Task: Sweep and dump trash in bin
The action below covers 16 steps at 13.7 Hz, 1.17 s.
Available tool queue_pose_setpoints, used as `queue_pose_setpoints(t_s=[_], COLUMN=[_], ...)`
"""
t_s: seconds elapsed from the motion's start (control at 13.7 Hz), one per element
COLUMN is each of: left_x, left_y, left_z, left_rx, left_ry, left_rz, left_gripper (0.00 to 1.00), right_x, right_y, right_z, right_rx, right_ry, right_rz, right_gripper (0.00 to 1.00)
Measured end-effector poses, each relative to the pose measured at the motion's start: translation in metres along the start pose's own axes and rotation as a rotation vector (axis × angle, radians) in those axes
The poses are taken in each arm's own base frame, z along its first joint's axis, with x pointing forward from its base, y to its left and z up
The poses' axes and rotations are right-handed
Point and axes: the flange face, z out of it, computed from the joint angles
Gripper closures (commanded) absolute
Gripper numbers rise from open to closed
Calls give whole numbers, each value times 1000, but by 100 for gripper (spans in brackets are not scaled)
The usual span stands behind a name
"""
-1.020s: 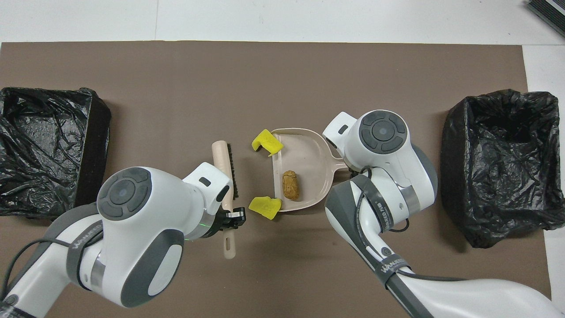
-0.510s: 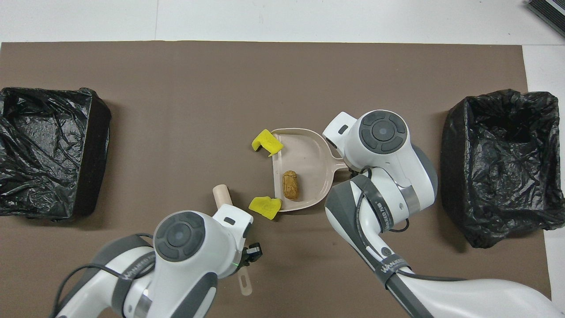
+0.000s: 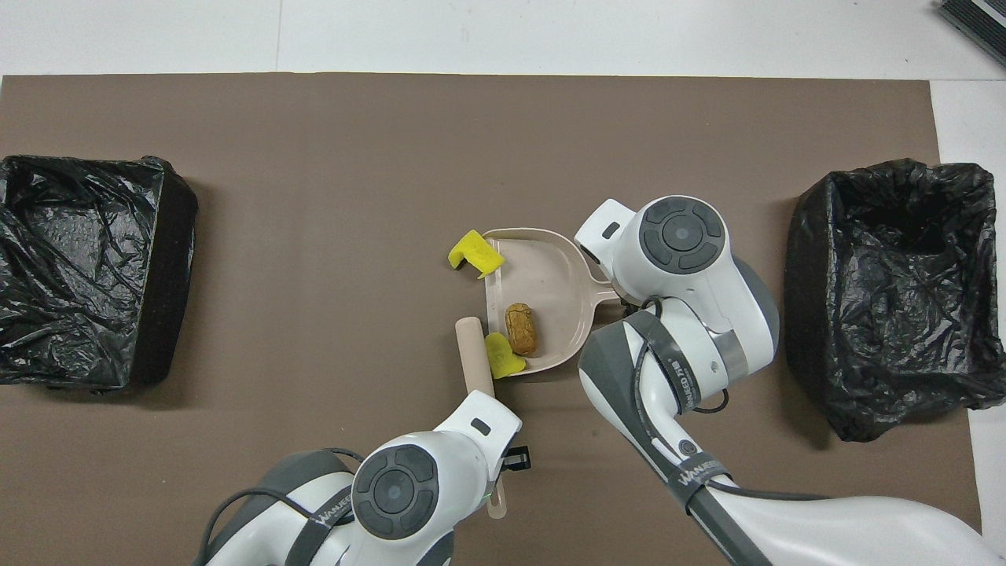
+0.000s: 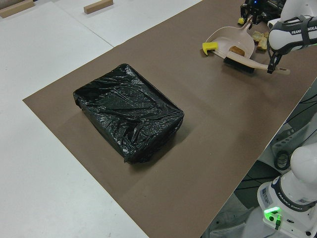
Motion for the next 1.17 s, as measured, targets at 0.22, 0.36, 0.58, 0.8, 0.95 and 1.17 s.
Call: queue_pose_setpoints(t_s=[0.22, 0.36, 0.58, 0.8, 0.95, 1.17], left_x=[11, 40, 105, 159, 190, 198], left_y=[5, -13, -55, -68, -73, -70], left_z=[-11, -24, -45, -67, -69, -46], left_rx=[-16, 16, 110, 157, 196, 226], left_ry=[9, -5, 33, 44, 54, 2], left_rz=[51, 105, 153, 197, 206, 240], left_gripper=[100, 100, 100, 100, 100, 100], right_x=[0, 0, 0, -1, -1, -1], right_y=[0, 0, 0, 0, 0, 0], right_z=[0, 0, 0, 0, 0, 0], right_rx=[0, 0, 0, 0, 1, 1], right_ry=[0, 0, 0, 0, 0, 0], right_rz=[0, 0, 0, 1, 2, 2], right_gripper=[100, 100, 100, 100, 100, 100])
